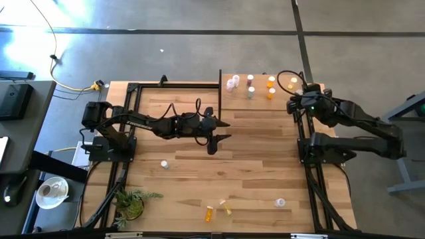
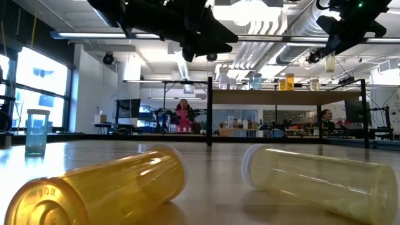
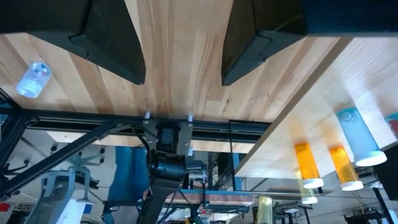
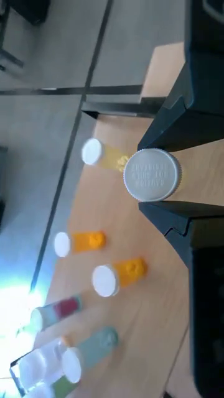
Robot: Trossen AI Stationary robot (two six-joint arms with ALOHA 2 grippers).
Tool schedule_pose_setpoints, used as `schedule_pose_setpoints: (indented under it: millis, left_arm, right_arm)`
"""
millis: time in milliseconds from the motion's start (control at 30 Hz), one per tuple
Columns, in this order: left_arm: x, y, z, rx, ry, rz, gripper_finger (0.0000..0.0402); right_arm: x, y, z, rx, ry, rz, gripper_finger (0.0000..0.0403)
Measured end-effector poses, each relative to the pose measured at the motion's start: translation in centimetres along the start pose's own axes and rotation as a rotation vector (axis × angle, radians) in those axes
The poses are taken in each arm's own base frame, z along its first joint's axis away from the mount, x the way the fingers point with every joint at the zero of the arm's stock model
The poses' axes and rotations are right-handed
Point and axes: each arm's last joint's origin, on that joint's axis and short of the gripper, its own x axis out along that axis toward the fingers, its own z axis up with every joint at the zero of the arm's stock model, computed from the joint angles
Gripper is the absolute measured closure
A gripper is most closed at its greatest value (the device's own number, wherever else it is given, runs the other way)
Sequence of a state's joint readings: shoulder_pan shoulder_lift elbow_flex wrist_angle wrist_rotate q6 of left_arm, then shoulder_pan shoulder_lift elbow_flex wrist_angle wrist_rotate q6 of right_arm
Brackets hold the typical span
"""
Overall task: Pick and place medicine bottles onto shelf by color
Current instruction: Put the top yellow pill bottle on the shelf aligned with the other yellow pill bottle
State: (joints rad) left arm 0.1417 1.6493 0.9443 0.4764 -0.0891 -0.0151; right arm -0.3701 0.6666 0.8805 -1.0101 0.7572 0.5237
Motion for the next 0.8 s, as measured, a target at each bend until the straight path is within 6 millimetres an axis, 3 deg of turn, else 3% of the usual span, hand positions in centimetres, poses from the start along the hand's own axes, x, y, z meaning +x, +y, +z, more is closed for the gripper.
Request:
schedule_pose_setpoints:
  millis: [400, 800]
  left_arm:
    - [0.0, 0.0, 0.0, 0.0, 0.0, 0.0, 0.02]
    - [0.0, 0.0, 0.0, 0.01, 0.001, 0.0, 0.02]
  right_arm:
    - [3.6, 0.7, -2.3, 0.024, 0.062, 0.011, 0.0299]
    - [5.1, -0.7, -1.8, 0.106, 0.087, -0.007, 0.0299]
